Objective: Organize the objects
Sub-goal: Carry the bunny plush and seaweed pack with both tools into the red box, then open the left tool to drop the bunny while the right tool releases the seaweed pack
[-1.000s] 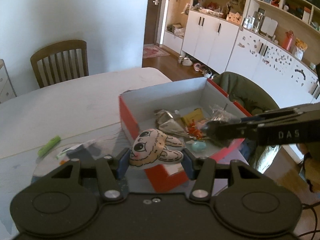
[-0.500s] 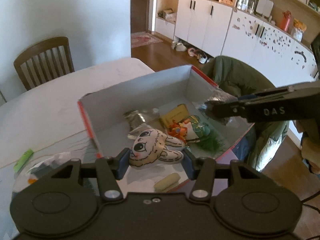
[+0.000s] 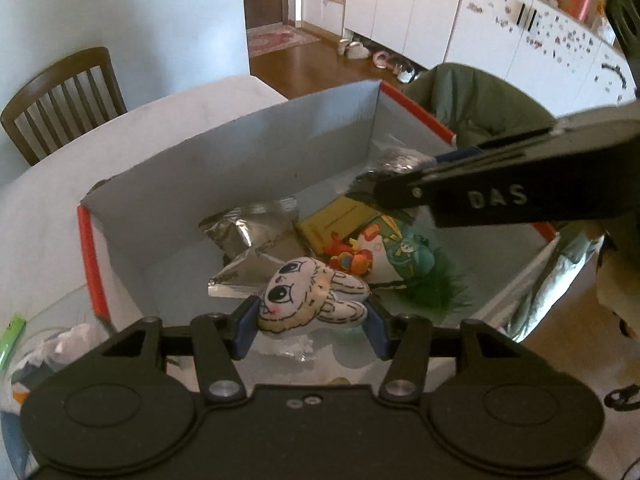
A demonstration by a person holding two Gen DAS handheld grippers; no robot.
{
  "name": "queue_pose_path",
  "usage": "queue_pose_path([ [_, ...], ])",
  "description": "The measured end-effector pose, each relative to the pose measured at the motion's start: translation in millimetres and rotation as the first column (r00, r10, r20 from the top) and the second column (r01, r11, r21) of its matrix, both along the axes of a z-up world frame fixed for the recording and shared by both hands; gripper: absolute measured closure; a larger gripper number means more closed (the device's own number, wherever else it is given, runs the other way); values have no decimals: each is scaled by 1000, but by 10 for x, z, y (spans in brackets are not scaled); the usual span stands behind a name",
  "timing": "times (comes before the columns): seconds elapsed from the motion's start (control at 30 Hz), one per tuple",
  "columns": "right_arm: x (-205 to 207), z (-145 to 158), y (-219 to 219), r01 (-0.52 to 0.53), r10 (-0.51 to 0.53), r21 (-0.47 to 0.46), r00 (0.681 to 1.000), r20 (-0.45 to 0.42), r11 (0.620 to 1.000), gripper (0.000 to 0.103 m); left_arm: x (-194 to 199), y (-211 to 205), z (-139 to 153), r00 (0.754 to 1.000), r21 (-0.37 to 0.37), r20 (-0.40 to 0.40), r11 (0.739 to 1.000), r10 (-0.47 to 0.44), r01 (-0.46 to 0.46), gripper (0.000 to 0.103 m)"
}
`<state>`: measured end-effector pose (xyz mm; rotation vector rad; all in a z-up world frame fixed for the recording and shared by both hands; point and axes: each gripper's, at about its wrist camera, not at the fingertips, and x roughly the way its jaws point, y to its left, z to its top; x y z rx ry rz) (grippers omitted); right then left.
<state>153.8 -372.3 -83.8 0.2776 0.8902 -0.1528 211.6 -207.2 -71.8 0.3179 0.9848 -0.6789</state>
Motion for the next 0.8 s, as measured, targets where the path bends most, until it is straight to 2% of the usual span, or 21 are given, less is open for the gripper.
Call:
queue_pose_path([
  [0.27, 221, -182, -8, -23, 23, -6, 999, -46, 1000, 70, 126, -86, -116, 1000, 33, -22, 999, 15, -15, 50],
  [0.47, 231, -300, -10, -25, 24, -8, 997, -76, 1000, 69, 195, -148, -180, 998, 55, -63, 998, 12, -9, 50],
  [0.8, 194, -328, 30, -59, 56, -32, 995, -78, 998, 68, 250, -165, -252, 993, 77, -117, 997, 24, -16, 49],
])
